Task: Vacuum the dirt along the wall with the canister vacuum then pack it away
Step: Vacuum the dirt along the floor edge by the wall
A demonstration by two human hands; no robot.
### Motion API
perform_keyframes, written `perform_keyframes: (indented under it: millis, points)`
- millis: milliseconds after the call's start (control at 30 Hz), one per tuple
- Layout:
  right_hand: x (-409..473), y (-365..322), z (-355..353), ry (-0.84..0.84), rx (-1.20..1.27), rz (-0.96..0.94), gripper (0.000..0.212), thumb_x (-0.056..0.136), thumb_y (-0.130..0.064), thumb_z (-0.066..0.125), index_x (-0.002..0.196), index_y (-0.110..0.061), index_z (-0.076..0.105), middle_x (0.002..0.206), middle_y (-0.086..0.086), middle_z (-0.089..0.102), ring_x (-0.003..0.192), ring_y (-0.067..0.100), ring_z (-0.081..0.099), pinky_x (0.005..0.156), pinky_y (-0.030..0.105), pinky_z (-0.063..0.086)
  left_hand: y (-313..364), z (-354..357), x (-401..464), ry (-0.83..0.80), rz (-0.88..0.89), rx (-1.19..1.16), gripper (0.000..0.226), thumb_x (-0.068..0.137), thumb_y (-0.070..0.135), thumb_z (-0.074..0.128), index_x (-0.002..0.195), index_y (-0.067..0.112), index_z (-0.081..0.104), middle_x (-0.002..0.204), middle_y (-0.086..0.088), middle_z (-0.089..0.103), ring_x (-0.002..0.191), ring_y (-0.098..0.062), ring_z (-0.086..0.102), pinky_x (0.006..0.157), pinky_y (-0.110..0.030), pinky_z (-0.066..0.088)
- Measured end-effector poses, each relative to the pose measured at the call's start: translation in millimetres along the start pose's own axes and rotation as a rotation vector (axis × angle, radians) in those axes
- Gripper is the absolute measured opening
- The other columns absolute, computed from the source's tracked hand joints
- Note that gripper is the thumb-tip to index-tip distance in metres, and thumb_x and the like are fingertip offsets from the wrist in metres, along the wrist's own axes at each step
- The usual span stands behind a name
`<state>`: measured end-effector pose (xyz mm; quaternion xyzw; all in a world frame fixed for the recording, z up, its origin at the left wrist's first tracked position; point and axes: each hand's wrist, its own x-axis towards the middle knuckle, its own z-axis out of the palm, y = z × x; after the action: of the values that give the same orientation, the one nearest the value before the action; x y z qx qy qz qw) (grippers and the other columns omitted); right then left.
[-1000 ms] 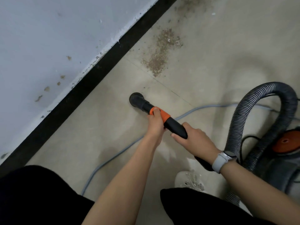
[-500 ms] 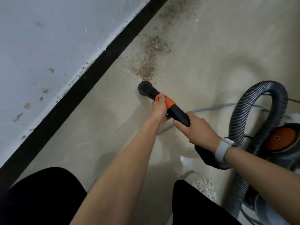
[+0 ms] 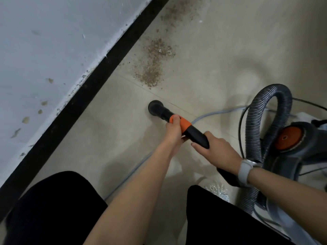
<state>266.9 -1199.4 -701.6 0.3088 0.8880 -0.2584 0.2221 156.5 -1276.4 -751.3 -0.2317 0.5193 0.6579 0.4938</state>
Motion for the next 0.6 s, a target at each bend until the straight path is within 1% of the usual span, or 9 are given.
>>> perform_keyframes:
  millis: [100, 133, 200, 233, 300, 400, 467, 533, 600]
  points:
    - [13, -9, -4, 0.032, 0.051, 0.013, 0.038, 0.088, -0.054, 0.05, 0.093, -0.017, 0.042, 0.072, 0.004, 0.058, 0.063, 0.028, 0.059, 0.065, 0.039, 0.051, 21, 5, 4, -0.036, -0.019, -0.005, 0.041, 0.101, 0.035, 0.037, 0.13, 0.006, 0.038, 0.109, -0.01, 0.053, 0.101, -0.027, 0.053, 0.084, -0.041, 0.047]
    - [15, -13, -5, 0.032, 0.047, 0.004, 0.037, 0.089, -0.054, 0.05, 0.092, -0.018, 0.042, 0.073, 0.003, 0.057, 0.064, 0.028, 0.058, 0.064, 0.038, 0.049, 25, 2, 4, -0.043, -0.019, -0.014, 0.038, 0.101, 0.034, 0.038, 0.127, 0.007, 0.04, 0.106, -0.009, 0.054, 0.098, -0.026, 0.055, 0.084, -0.041, 0.048]
    - [19, -22, -8, 0.019, 0.003, -0.032, 0.036, 0.089, -0.054, 0.05, 0.092, -0.02, 0.041, 0.073, 0.0, 0.054, 0.065, 0.025, 0.055, 0.059, 0.035, 0.043, 31, -8, -2, -0.047, -0.004, -0.075, 0.031, 0.101, 0.033, 0.039, 0.12, 0.009, 0.041, 0.099, -0.009, 0.055, 0.089, -0.024, 0.058, 0.075, -0.038, 0.05]
    - [19, -28, -11, 0.008, -0.032, -0.06, 0.035, 0.089, -0.054, 0.05, 0.093, -0.02, 0.041, 0.072, -0.001, 0.052, 0.065, 0.023, 0.054, 0.056, 0.034, 0.04, 34, -14, -8, -0.048, 0.006, -0.12, 0.029, 0.101, 0.031, 0.039, 0.119, 0.008, 0.04, 0.095, -0.009, 0.055, 0.085, -0.023, 0.058, 0.075, -0.038, 0.05]
    - [17, -44, -19, -0.001, -0.138, -0.124, 0.036, 0.089, -0.055, 0.049, 0.095, -0.021, 0.041, 0.072, -0.003, 0.05, 0.064, 0.022, 0.051, 0.051, 0.032, 0.035, 41, -27, -22, -0.044, 0.021, -0.196, 0.033, 0.101, 0.029, 0.038, 0.125, 0.005, 0.039, 0.093, -0.011, 0.055, 0.084, -0.024, 0.057, 0.081, -0.041, 0.047]
    - [13, -76, -31, 0.004, -0.217, -0.211, 0.036, 0.09, -0.054, 0.048, 0.098, -0.02, 0.04, 0.074, -0.002, 0.049, 0.065, 0.022, 0.048, 0.05, 0.031, 0.029, 61, -49, -46, -0.047, 0.082, -0.216, 0.042, 0.102, 0.031, 0.036, 0.134, 0.004, 0.036, 0.098, -0.011, 0.056, 0.086, -0.025, 0.059, 0.081, -0.04, 0.046]
    - [12, -98, -44, 0.013, -0.193, -0.253, 0.034, 0.09, -0.053, 0.049, 0.095, -0.021, 0.038, 0.068, -0.006, 0.046, 0.062, 0.021, 0.047, 0.047, 0.029, 0.027, 82, -60, -62, -0.078, 0.125, -0.204, 0.042, 0.102, 0.031, 0.037, 0.134, 0.005, 0.036, 0.109, -0.013, 0.056, 0.089, -0.025, 0.061, 0.08, -0.039, 0.047]
    - [15, -117, -58, 0.034, -0.2, -0.289, 0.035, 0.09, -0.053, 0.049, 0.094, -0.021, 0.037, 0.064, -0.008, 0.043, 0.058, 0.018, 0.045, 0.046, 0.028, 0.026, 102, -66, -73, -0.107, 0.151, -0.191, 0.04, 0.102, 0.03, 0.036, 0.133, 0.005, 0.037, 0.122, -0.017, 0.053, 0.097, -0.029, 0.06, 0.082, -0.039, 0.047]
    - [23, -129, -68, 0.055, -0.23, -0.311, 0.035, 0.09, -0.053, 0.049, 0.094, -0.021, 0.036, 0.064, -0.008, 0.041, 0.055, 0.016, 0.043, 0.045, 0.028, 0.026, 118, -66, -75, -0.098, 0.162, -0.207, 0.039, 0.102, 0.029, 0.037, 0.132, 0.005, 0.037, 0.127, -0.019, 0.051, 0.101, -0.03, 0.059, 0.082, -0.039, 0.048]
